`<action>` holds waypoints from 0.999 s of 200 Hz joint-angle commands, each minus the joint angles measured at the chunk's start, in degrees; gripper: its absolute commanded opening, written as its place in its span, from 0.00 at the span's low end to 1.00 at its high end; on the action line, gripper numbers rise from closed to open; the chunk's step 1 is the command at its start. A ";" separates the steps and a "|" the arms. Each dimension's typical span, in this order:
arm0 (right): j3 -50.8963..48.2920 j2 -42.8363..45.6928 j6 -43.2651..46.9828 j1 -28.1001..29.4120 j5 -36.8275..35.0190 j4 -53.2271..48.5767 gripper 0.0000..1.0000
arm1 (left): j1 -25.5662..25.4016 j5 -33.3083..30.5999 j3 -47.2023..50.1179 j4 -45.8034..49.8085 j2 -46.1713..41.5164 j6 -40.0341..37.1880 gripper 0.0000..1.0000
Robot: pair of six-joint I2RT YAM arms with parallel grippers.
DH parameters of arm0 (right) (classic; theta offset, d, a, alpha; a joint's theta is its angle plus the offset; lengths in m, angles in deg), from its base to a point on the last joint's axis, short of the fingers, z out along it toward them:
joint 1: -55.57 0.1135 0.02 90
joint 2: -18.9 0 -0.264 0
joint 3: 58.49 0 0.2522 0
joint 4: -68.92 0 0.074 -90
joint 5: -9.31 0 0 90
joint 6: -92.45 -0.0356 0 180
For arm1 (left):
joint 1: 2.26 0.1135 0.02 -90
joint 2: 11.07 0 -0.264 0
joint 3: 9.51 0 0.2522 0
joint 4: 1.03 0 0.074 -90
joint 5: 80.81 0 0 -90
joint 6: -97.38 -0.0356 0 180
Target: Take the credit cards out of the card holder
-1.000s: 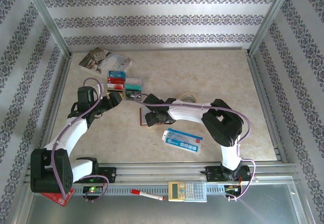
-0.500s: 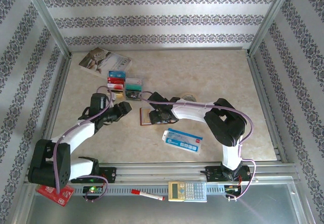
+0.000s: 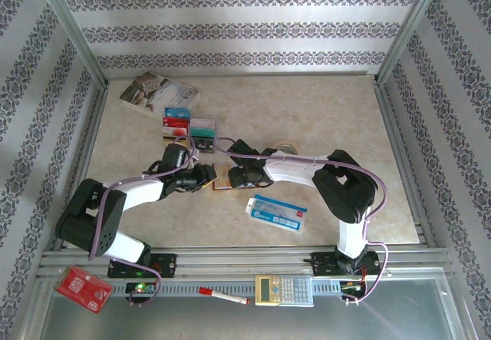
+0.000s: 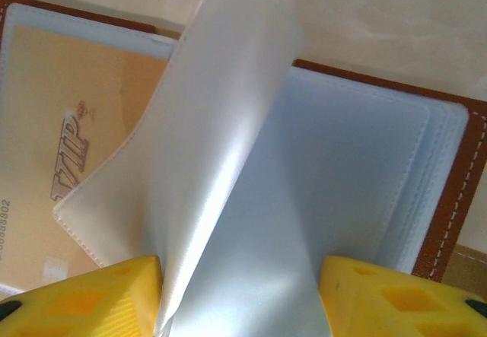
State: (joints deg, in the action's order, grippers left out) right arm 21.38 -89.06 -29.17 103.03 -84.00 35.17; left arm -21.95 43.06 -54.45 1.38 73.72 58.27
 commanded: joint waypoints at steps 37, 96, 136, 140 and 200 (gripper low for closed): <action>-3.57 -0.50 -1.34 -0.88 4.38 0.84 0.51 | -2.61 -0.76 -2.55 -4.39 3.84 2.20 0.24; -5.51 1.20 -2.39 -1.83 7.45 4.50 0.48 | -3.34 1.20 -3.57 -6.10 6.85 3.16 0.24; -8.02 2.98 -3.62 -3.22 9.95 8.19 0.45 | -3.81 0.86 -5.65 -3.16 7.45 1.78 0.24; -8.21 3.14 -3.71 -3.33 10.19 8.59 0.45 | -3.79 0.85 -5.88 -2.91 7.53 1.63 0.24; -11.09 5.41 -4.97 -4.99 12.64 12.35 0.43 | -4.03 0.06 -9.60 -0.29 10.61 0.36 0.34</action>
State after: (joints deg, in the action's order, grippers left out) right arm 12.59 -84.53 -32.58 98.66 -73.82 47.34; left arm -25.16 43.50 -61.86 -1.33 82.62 60.13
